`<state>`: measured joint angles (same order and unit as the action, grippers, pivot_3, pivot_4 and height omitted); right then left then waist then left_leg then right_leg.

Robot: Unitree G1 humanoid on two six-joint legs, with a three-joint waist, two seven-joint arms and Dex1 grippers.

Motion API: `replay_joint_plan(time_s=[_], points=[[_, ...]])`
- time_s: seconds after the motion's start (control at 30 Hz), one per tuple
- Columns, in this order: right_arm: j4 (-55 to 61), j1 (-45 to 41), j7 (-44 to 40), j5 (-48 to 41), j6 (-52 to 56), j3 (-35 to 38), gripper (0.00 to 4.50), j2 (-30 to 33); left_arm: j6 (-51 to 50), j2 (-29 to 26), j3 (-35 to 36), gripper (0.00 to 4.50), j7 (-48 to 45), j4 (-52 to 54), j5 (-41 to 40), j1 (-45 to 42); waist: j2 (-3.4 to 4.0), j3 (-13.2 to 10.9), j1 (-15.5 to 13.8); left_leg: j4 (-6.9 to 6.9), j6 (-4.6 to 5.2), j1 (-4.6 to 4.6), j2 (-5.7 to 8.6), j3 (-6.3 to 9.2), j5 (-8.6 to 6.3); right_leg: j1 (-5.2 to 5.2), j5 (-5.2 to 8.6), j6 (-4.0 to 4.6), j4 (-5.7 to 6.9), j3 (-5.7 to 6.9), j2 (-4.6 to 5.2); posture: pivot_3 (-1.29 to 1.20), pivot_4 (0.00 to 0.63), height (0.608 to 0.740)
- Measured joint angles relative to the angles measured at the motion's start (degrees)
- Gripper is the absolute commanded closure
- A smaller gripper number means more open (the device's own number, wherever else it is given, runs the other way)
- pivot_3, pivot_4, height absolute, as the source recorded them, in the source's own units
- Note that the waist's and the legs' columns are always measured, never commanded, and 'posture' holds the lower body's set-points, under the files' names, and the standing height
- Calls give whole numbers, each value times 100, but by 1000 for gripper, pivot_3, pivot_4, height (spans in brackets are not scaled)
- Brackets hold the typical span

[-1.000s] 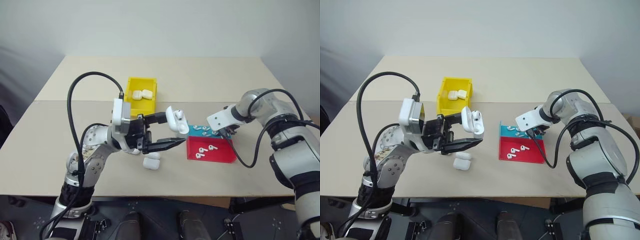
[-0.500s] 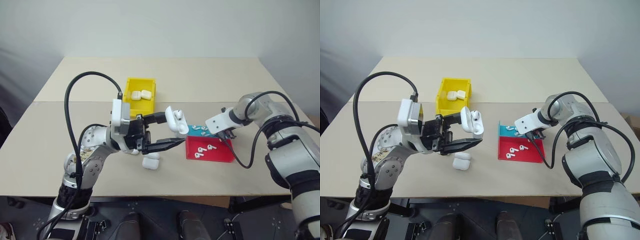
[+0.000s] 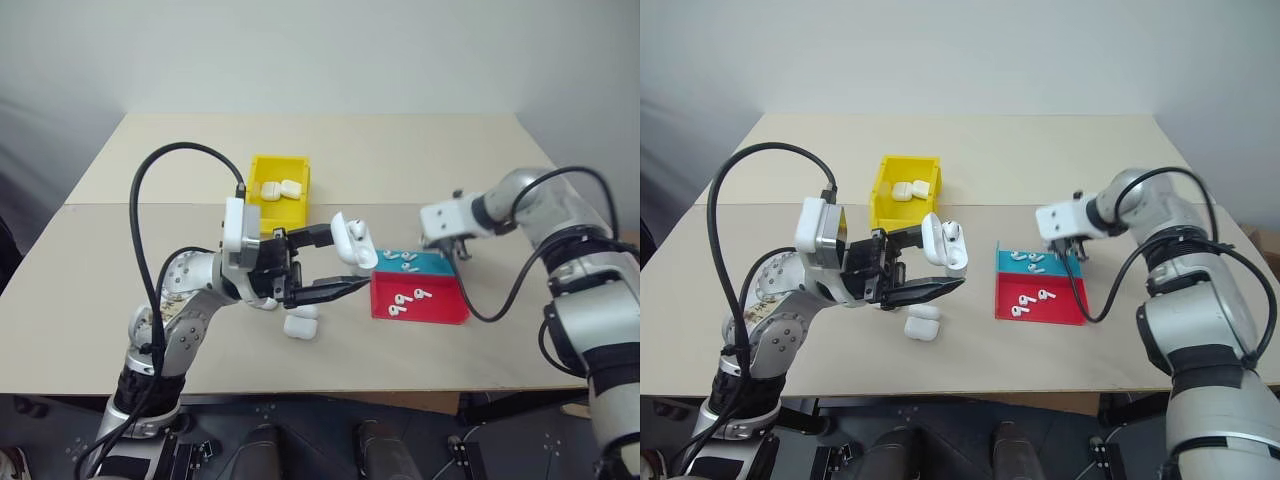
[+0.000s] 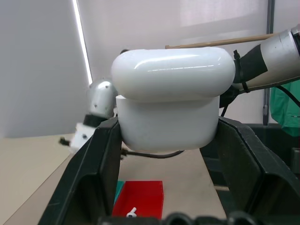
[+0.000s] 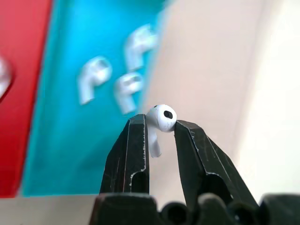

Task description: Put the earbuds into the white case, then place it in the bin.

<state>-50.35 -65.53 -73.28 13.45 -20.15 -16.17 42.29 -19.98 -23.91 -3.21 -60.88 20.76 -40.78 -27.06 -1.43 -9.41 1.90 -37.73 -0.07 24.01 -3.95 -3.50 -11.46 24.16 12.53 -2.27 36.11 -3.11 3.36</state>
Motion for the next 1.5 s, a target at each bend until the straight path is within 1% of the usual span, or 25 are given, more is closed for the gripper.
replay_joint_plan(time_s=[0.03,0.1,0.13,0.17,0.2,0.23,0.3,0.4,0.43,0.5,0.57,0.67,0.8,0.9,1.0,1.2,1.5], points=[[446,222,-109,-317,376,217,3858,37,-1,7,-6,1760,-13,-37,-6,-17,0,1,-15,-1,0,-2,-1,-1,0,-1,0,0,1,0,0,0,150,740],[2223,1258,-192,-1444,1828,976,3858,116,-13,95,-45,1760,-49,-108,-19,-99,0,1,-90,0,0,4,-1,0,0,4,1,-1,2,2,1,0,150,740],[3207,1857,-73,-2161,2757,1409,3858,59,-25,141,-61,1760,-63,-151,-34,-166,1,1,-116,0,0,9,0,0,0,10,1,-1,5,2,1,0,150,740],[3663,2126,37,-2536,3224,1609,3858,-15,-26,158,-50,1760,-69,-159,-57,-180,2,1,-126,-1,0,10,0,0,0,10,0,-1,6,2,1,0,150,740],[4252,2421,211,-3036,3831,1876,3858,-97,-30,180,-55,1760,-82,-171,-93,-208,3,1,-127,-2,0,11,1,1,0,10,0,-1,7,2,1,0,150,740],[4954,2763,495,-3747,4556,2278,3858,-174,-37,220,-78,1760,-110,-196,-118,-272,3,1,-130,-4,0,11,1,1,0,9,0,-1,7,2,2,0,150,740],[6057,3218,1036,-4986,5540,3057,3858,-284,-46,272,-103,1760,-138,-251,-161,-390,3,2,-130,-7,0,7,2,3,0,3,-1,-1,5,3,2,0,150,740],[7045,3706,1703,-6332,6250,3791,3858,-438,-55,318,-127,1760,-193,-300,-207,-464,2,2,-123,-7,0,2,1,4,0,-4,6,-12,1,5,1,0,150,740],[7354,3899,2047,-6950,6464,4033,3858,-520,-67,342,-156,1760,-228,-348,-207,-479,3,2,-109,-7,0,1,1,3,0,-3,14,-26,2,2,1,0,150,740],[7644,4063,2520,-7688,6662,4282,3858,-553,-118,369,-214,1760,-266,-410,-206,-492,3,2,-83,-7,0,-1,1,1,0,-2,15,-26,4,-3,-1,0,150,740],[7850,4133,2889,-8232,6711,4410,3858,-520,-144,378,-244,1760,-292,-434,-206,-498,3,2,-71,-6,0,-1,0,2,0,-1,15,-26,4,-3,-2,0,150,740],[8314,4209,3591,-9117,6756,4341,3858,-464,-168,376,-251,1760,-311,-476,-206,-554,3,2,-75,-5,0,2,0,3,0,0,15,-26,3,-4,-2,0,150,740],[8836,4328,4024,-9570,6761,3985,3858,-313,-215,377,-257,1760,-310,-489,-205,-610,2,2,-96,-6,0,5,1,3,0,-2,16,-29,-3,-3,0,0,150,740],[8881,4384,4349,-9572,6757,3686,3858,-311,-243,377,-258,1760,-309,-491,-204,-610,2,2,-103,-7,1,5,2,3,0,-1,16,-29,-3,-3,0,0,150,740],[8900,4395,4506,-9572,6683,3504,3858,-311,-252,374,-259,1760,-308,-493,-198,-610,2,2,-101,-6,1,7,1,3,0,3,16,-28,-3,-3,-1,0,150,740],[8913,4402,4586,-9602,6591,3411,3858,-261,-255,345,-258,1760,-287,-495,-193,-607,2,2,-106,-6,1,9,1,4,0,2,16,-28,-4,-2,0,0,150,740],[8932,4591,4396,-9675,6530,3303,3858,-3,-254,323,-259,1760,-280,-497,-100,-577,2,2,-105,-6,1,9,1,5,0,2,16,-28,-5,-2,0,0,150,740]])
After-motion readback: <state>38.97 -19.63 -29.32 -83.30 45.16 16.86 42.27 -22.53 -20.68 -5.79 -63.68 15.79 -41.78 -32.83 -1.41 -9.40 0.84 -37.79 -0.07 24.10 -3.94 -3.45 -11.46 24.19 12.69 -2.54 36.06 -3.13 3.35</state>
